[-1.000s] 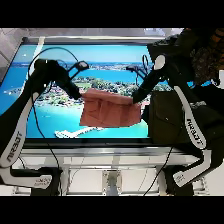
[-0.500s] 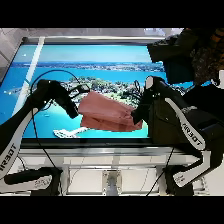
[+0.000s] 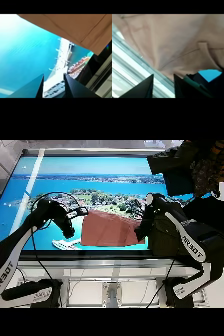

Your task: Fold the clothes and pants, and hang the long-sleeved shirts on hangers.

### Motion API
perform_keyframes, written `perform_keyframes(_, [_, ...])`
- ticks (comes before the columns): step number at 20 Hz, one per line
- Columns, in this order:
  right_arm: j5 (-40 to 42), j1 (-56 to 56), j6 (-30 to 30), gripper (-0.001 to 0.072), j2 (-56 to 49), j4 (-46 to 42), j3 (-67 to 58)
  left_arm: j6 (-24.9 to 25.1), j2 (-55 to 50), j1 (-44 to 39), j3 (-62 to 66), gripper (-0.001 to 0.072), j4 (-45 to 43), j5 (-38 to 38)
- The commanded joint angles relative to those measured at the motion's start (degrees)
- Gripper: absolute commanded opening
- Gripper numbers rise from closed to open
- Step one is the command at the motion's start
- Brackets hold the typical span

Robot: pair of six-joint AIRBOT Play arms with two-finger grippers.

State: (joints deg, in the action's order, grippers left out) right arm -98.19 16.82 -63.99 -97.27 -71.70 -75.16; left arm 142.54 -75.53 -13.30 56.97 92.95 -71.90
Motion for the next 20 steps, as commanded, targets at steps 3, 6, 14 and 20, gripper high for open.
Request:
perform_keyframes(3, [-2.60,-0.63,0.04,0.0333,4.31,-1.05,-8.52,0.31,8.52,2.93,-0.20,0.0289,1.97,2.58])
perform_keyframes(6, [5.18,-2.86,1.44,0.0342,6.95,-3.02,-16.92,-6.64,15.06,6.93,-0.22,0.0289,6.05,8.70])
perform_keyframes(14, [10.58,-7.23,12.76,0.0436,-1.75,-3.87,-19.23,-21.35,21.22,14.16,-0.24,0.0288,6.56,13.40])
perform_keyframes(20, [10.43,-7.54,15.82,0.0505,-8.57,-4.17,-19.21,-22.67,21.22,14.12,-0.26,0.0289,6.58,13.42])
